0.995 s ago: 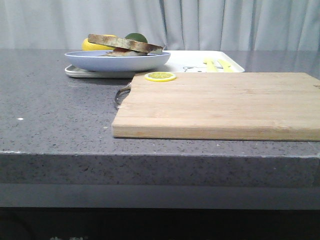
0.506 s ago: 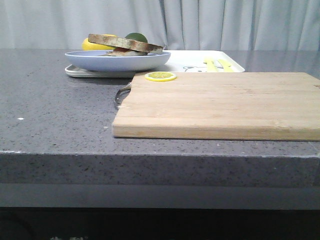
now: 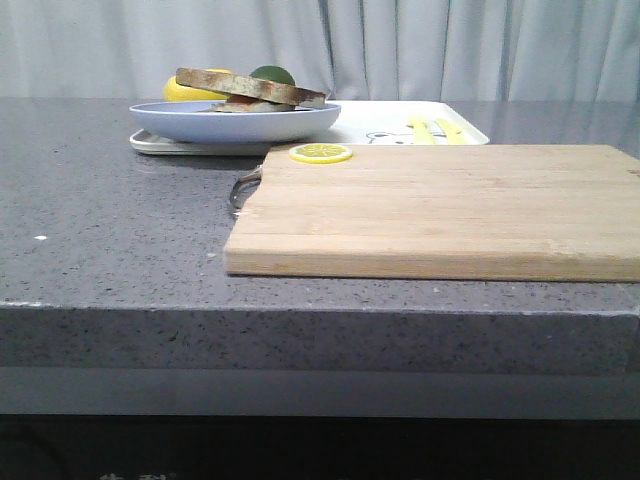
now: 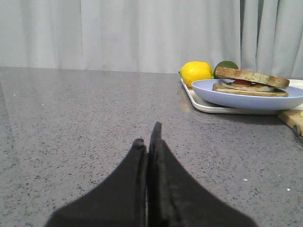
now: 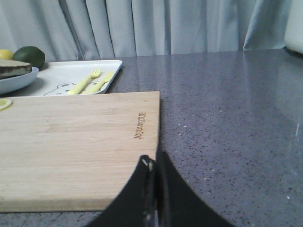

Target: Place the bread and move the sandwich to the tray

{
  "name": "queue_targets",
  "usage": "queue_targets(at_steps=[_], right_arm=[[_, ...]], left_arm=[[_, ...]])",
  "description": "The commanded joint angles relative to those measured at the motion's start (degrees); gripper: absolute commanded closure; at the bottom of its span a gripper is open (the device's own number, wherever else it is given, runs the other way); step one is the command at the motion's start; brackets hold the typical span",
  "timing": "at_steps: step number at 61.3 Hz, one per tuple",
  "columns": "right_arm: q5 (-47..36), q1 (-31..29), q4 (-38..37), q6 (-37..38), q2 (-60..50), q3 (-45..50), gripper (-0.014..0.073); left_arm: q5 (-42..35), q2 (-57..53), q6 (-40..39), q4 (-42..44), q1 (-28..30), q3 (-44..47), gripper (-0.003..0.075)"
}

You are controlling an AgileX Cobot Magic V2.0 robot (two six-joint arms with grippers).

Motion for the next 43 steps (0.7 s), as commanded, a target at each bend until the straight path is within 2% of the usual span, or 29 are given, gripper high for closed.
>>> queue_targets(at_steps=[1,43], right_arm=[[-4.6,-0.9,-2.8,5.7,-1.1,-0.2,0.0659],[-4.8,-1.3,-3.5,5.9,-1.1,-0.2,0.0659]], left_arm=[[-4.8,-1.2,-0.5,-0.5,0.2,0.1,0.0741],[-4.8,-1.2,-0.5,-0.5,0.2,0.1,0.0741]])
